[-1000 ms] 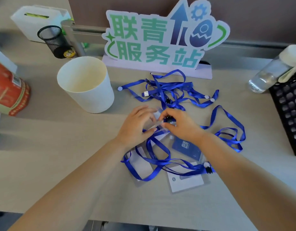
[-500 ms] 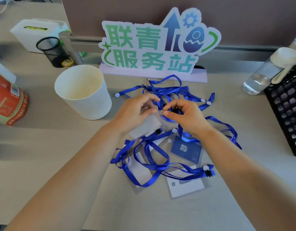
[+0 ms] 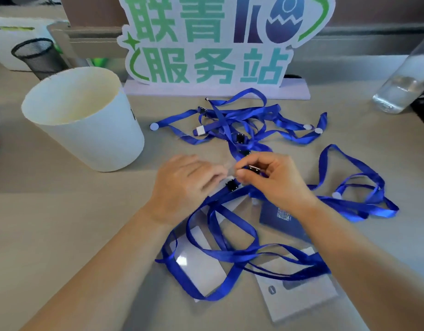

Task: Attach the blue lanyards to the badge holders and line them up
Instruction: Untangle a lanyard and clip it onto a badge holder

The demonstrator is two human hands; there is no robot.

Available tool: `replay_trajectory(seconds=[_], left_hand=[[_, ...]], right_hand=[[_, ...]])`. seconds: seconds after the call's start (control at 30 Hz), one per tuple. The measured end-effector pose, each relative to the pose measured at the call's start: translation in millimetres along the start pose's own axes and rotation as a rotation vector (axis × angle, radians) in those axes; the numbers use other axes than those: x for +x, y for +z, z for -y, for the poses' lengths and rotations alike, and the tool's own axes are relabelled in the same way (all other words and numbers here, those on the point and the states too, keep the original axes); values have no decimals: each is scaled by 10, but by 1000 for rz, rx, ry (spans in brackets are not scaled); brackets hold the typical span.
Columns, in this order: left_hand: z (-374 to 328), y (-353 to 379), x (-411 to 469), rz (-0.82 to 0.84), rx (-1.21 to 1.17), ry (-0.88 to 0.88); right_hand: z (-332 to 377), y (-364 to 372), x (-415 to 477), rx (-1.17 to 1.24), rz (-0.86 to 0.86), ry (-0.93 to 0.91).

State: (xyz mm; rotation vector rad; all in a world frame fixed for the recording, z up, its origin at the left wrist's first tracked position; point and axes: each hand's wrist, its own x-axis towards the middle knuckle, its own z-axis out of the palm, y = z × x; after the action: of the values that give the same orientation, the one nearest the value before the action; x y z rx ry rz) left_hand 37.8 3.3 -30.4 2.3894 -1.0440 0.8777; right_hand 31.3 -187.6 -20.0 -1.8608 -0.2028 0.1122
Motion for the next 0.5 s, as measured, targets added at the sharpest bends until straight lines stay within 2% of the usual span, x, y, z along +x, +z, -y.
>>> replay_trajectory(seconds=[0.07,0.17,0.3,0.4,0.5], left_hand=[[6,40,-75,-16,-10,-6],[-51,63,-245,-85,27,114],[-104,-1,-291,-158,122,274],[-150,-35,-282,-191,198,307],[-186,-44,-316,-208,176,279]], right_hand=[[-54,33,-42,-45,-1,-51],[-95,111,-175,-77,32,-115],[-68,145,-320,159,80,-99],[-58,152,-365,234,47,-62],[-48,225,-416,364,12,12]])
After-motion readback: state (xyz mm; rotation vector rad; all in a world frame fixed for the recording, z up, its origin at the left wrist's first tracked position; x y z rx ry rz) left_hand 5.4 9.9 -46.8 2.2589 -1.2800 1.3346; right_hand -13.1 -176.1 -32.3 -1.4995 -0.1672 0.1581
